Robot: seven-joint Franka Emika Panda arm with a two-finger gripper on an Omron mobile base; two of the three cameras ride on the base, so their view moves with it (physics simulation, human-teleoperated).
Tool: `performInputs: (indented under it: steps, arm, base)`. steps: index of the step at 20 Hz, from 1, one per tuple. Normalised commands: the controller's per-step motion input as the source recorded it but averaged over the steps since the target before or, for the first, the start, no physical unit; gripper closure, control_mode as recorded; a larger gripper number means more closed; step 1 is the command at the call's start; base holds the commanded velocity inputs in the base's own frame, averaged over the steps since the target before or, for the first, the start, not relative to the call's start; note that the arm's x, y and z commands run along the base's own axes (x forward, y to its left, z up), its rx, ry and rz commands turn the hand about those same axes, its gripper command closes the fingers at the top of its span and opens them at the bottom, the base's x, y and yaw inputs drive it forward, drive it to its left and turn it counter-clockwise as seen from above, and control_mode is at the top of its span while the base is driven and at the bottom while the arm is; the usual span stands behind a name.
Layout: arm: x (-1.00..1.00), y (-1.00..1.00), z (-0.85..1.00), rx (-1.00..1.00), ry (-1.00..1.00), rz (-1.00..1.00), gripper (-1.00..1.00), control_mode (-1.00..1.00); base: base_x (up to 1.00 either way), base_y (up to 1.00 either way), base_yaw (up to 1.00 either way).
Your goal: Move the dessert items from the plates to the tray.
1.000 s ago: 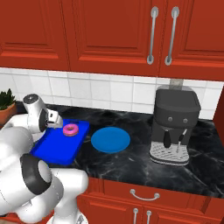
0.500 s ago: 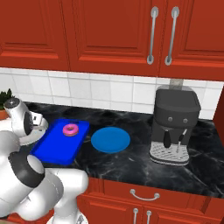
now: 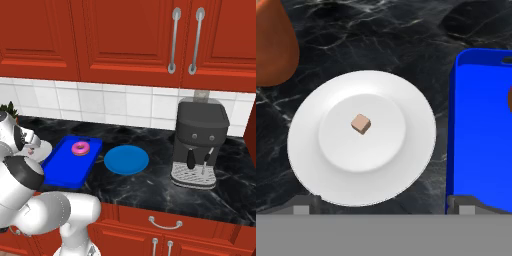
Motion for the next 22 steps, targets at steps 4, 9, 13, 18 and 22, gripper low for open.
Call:
performInputs:
  steps: [4, 9, 13, 18, 22]
  arm:
    - [0.0, 0.32, 0.0, 0.0, 0.1, 0.0, -1.0, -1.0]
    - [0.04, 0.22, -0.11, 0.0, 0.01, 0.0, -1.0, -1.0]
    - [0.1, 0.11, -0.13, 0.0, -0.01, 0.0, -1.0, -1.0]
    - [0.12, 0.01, -0.22, 0.0, -0.01, -0.01, -1.0, -1.0]
    - [0.12, 0.0, -0.22, 0.0, 0.0, -0.03, -1.0, -1.0]
  base:
    - [0.0, 0.0, 0.0]
    - [0.0, 0.0, 0.0]
    - [0.0, 0.0, 0.0]
    - [0.0, 0.0, 0.0]
    - [0.0, 0.0, 0.0]
